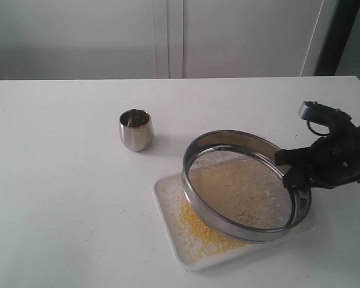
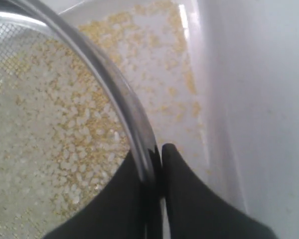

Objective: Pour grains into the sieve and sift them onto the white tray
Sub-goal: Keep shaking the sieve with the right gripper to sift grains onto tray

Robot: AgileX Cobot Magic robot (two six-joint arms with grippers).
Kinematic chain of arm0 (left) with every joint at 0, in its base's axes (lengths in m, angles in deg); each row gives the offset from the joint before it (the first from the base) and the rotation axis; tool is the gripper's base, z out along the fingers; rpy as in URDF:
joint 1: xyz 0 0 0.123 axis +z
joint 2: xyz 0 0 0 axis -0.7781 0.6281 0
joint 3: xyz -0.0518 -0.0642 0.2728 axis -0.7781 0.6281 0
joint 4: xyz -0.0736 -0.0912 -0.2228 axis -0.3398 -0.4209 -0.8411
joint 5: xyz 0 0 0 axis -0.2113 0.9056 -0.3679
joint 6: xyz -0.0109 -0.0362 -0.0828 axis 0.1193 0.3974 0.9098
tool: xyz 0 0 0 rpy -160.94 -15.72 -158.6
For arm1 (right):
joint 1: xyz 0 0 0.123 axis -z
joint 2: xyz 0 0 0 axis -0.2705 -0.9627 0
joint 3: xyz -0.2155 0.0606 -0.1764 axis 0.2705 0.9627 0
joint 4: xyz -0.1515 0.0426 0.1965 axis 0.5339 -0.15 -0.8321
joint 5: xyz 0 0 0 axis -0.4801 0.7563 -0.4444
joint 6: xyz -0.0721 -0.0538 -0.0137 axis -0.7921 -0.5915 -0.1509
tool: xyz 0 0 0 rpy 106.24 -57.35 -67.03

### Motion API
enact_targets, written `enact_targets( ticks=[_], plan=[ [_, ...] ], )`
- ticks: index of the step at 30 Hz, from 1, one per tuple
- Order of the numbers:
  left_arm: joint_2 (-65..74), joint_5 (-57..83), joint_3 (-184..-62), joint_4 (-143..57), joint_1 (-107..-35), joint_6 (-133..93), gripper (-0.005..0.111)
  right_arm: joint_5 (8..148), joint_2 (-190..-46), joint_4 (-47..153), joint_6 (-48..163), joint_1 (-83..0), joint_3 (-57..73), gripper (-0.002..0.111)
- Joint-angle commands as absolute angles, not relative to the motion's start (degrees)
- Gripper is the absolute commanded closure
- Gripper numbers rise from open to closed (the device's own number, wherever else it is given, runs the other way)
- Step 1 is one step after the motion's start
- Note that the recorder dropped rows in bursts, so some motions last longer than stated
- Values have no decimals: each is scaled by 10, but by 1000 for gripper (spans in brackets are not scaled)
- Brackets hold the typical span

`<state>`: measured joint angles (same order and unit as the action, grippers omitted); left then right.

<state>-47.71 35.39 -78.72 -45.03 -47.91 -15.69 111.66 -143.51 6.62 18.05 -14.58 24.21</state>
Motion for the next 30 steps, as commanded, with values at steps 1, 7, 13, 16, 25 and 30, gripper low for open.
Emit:
enact_targets(
  ticks=[1,7,13,16,25,30],
  plan=[
    [-480,354,-783,-455,-478,-158,107,1126,-1436,-8,131,-162,241,108],
    [-480,354,-783,-455,-478,-158,107,1092,-1431,85,204,-146,241,108],
    [-480,354,-783,-455,-478,-158,107,1116,-1444,-29,97,-189,241,108],
    [-480,354,-783,-455,-478,-158,107,1092,-1437,50,156,-172,241,108],
    [-480,354,-783,-455,-478,-158,107,1076,-1430,85,196,-179,237,108],
    [-480,354,-783,-455,-478,-158,107,1069,-1413,93,266,-174,237,108]
  ],
)
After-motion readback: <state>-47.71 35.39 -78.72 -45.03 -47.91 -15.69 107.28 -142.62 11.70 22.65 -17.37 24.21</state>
